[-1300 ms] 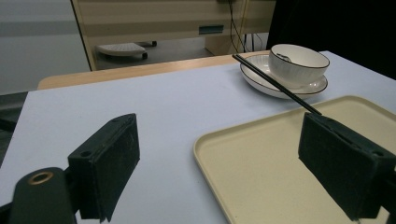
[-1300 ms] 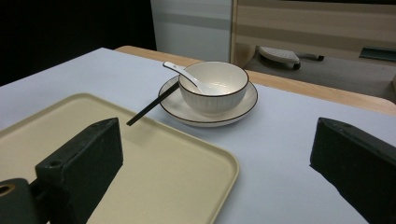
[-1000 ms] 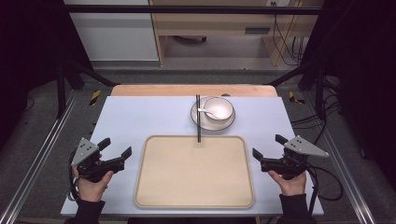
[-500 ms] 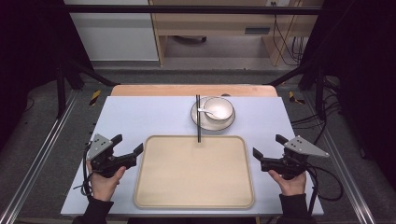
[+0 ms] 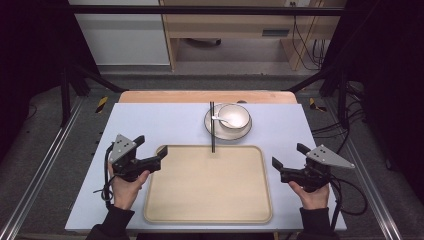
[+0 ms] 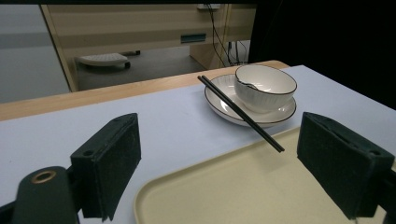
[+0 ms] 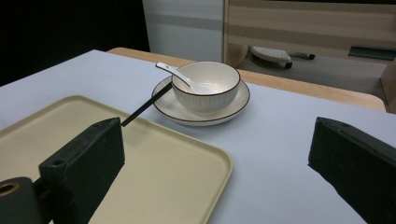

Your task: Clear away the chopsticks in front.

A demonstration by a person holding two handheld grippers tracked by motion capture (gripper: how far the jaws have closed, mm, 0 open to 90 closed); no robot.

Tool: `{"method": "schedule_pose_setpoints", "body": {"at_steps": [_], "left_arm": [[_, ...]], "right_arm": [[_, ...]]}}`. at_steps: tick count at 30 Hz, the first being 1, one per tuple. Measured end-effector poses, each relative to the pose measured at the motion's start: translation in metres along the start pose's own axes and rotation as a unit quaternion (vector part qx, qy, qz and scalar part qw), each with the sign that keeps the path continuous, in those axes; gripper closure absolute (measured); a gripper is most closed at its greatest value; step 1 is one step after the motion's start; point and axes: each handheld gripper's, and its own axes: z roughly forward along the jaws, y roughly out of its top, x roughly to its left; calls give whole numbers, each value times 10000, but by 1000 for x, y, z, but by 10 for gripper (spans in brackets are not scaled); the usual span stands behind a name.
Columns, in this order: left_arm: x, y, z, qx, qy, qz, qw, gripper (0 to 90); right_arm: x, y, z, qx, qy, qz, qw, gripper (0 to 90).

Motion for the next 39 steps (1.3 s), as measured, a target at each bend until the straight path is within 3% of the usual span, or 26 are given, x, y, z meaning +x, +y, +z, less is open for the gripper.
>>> {"method": "schedule_pose_setpoints", "body": {"at_steps": [10, 13, 18, 22, 39], "left_arm": [[-19, 4, 22, 65, -64, 40, 10000, 129], [-23, 4, 29, 135, -29, 143, 9998, 130], [-26, 2, 39, 187, -56, 116, 9997, 132], [-31, 0, 50, 318, -23, 243, 9992, 134], [-44, 0, 98, 652, -119, 336, 9972, 142]], "right_arm": [[0, 0, 0, -2, -2, 14, 10000, 37], [0, 0, 0, 1, -17, 6, 10000, 37], [0, 1, 0, -3, -7, 22, 10000, 38], [1, 0, 1, 3, -13, 30, 10000, 38], [6, -1, 7, 83, 5, -98, 9999, 38]]}}
